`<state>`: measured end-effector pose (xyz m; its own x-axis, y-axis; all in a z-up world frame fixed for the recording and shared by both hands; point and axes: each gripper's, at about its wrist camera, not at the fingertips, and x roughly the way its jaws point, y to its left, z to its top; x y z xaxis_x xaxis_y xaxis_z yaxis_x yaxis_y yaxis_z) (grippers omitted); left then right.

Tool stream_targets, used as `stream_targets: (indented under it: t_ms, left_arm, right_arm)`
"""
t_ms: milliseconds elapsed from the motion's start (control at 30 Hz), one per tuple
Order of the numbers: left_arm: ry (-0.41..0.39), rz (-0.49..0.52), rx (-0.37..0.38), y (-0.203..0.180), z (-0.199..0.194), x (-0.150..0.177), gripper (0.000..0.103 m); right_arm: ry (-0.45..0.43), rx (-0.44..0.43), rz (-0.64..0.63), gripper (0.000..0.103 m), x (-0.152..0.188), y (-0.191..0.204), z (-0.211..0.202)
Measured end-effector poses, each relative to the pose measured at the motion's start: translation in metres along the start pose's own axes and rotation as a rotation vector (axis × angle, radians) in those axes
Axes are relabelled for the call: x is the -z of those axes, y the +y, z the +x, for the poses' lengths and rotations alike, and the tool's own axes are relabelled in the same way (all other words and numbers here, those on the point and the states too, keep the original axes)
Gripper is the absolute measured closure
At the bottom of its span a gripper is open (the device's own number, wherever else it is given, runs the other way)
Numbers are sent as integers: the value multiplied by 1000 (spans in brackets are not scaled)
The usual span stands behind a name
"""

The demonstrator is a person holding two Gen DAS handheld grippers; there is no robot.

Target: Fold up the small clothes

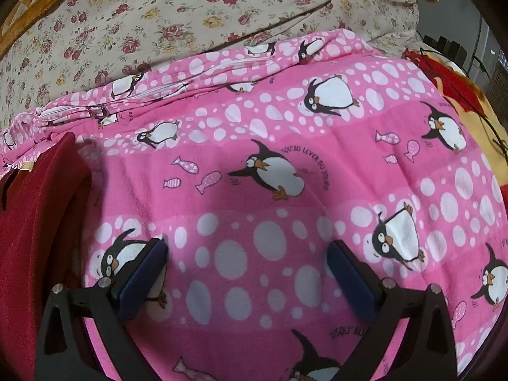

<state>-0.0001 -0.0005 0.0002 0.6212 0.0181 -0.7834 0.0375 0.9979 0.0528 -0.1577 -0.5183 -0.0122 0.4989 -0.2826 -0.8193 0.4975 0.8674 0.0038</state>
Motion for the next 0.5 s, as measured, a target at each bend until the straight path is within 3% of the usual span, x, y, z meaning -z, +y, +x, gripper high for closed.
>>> stream_targets:
  t_ms: [500]
  left_arm:
    - [29,-13,6,-1,-3,2,45]
  right_arm:
    - [0,0,0,0,1,0,0]
